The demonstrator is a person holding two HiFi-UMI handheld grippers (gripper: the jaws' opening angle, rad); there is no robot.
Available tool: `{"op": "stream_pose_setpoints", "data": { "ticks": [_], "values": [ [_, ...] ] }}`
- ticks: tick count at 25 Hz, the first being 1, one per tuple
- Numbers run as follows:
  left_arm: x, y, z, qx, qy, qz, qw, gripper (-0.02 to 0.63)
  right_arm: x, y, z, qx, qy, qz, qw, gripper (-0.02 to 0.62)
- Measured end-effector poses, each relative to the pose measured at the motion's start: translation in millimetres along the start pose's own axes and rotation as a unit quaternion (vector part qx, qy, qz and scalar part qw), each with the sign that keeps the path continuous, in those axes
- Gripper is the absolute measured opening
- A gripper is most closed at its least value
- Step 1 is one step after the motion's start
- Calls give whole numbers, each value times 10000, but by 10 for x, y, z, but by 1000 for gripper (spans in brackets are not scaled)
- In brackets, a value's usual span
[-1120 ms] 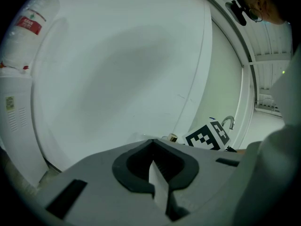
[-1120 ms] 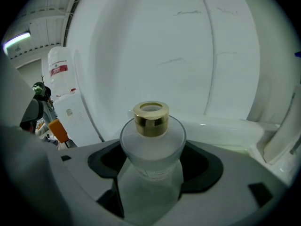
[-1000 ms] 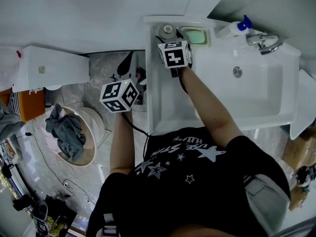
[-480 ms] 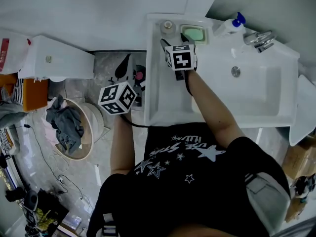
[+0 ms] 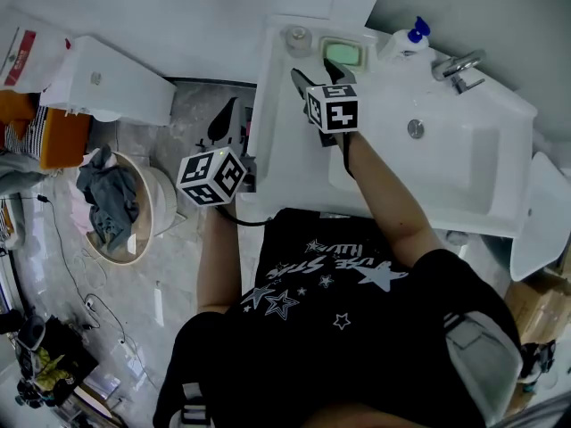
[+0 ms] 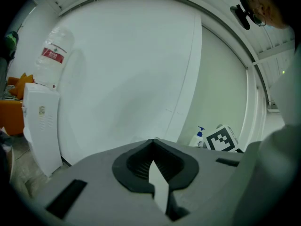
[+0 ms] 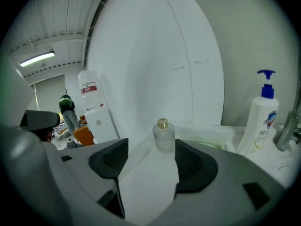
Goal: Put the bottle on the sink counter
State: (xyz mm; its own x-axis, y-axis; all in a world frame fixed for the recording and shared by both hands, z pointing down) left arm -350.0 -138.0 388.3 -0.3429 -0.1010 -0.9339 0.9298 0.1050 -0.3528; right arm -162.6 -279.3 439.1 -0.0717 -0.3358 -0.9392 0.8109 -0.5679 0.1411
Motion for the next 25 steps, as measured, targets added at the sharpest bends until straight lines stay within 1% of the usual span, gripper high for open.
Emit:
{"op": "stream_pose_setpoints", "data": {
  "ticks": [1,2,3,4,5,6,9,11,12,19,25],
  "values": [
    [-17,67,-46,38,28,4,10000,8,-2,-1,-68,75,-4,-45,10000,311],
    [-38,139,-91,78,56,6,10000,8,-7,1,-141,125,-14,-120,9998,285],
    [-60,215,-137,118,84,7,9999,8,-11,3,-218,157,-18,-232,9996,222],
    [-82,291,-183,158,115,9,9998,8,-13,2,-295,193,-6,-364,9992,190],
    [-102,364,-230,200,149,11,9997,8,-11,-1,-368,247,21,-478,9985,184],
    [-120,434,-277,244,183,15,9995,8,-6,-4,-439,308,58,-549,9980,164],
    [-178,639,-429,382,260,21,9989,8,7,9,-648,447,143,-601,9971,104],
    [-225,779,-525,468,308,18,9984,8,11,46,-786,492,198,-628,9966,38],
    [-248,850,-569,510,327,21,9982,8,14,69,-852,524,230,-639,9963,20],
    [-464,1397,-808,677,355,131,9970,8,-5,309,-1363,886,318,-570,9939,6],
    [-697,1926,-991,756,390,101,9963,8,-94,552,-1890,1137,307,-767,9901,6]
  ]
}}
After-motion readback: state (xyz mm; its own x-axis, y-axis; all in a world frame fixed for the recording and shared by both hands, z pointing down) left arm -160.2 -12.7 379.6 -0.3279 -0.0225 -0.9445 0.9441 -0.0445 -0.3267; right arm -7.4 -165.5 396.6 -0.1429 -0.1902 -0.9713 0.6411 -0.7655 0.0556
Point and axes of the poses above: the fingertips, and each gripper's own axes: z forward along the fingers, y to its right, x out of its top, the point moved 8 cm from there along -z, backward along the fingers, and after that the axes turned 11 degrees about y, right-handed, at the moved point
